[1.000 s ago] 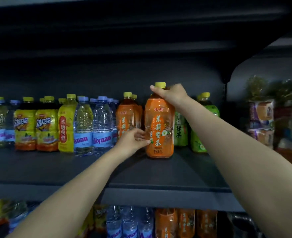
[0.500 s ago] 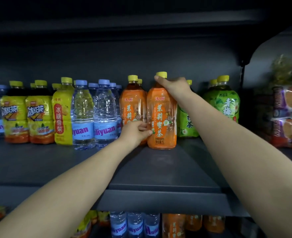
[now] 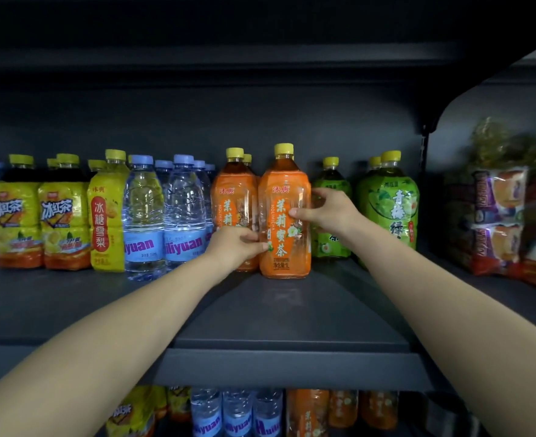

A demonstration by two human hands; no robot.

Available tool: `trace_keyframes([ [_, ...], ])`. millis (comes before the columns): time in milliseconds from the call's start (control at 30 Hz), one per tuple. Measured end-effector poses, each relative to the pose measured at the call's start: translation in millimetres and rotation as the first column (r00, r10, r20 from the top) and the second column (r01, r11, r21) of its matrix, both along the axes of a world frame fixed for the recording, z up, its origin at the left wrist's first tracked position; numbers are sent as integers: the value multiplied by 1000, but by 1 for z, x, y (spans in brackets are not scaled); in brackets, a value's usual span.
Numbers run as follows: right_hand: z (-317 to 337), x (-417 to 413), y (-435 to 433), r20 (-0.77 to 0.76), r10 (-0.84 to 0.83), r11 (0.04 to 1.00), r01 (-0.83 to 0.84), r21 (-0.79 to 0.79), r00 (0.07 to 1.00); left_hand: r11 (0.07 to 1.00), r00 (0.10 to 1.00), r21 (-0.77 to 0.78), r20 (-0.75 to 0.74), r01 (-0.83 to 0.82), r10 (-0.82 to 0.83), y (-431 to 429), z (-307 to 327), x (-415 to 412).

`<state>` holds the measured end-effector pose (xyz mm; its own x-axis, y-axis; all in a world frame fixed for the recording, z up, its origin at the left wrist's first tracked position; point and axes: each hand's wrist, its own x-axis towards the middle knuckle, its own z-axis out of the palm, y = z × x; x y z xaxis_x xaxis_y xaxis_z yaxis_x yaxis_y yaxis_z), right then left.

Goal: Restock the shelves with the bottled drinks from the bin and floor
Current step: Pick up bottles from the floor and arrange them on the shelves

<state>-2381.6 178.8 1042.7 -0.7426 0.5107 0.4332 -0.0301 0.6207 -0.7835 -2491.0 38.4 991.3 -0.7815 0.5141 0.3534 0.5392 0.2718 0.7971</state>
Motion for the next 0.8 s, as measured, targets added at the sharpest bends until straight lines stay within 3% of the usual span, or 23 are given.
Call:
trace_keyframes([
  [533, -5, -29, 11, -9, -159, 980, 159, 121, 987, 995, 991, 21, -92, -97, 99, 25, 2, -5],
  [800, -6, -29, 12, -4, -162, 982, 162, 101, 987, 995, 985, 16, -138, -101, 102, 24, 1, -4],
])
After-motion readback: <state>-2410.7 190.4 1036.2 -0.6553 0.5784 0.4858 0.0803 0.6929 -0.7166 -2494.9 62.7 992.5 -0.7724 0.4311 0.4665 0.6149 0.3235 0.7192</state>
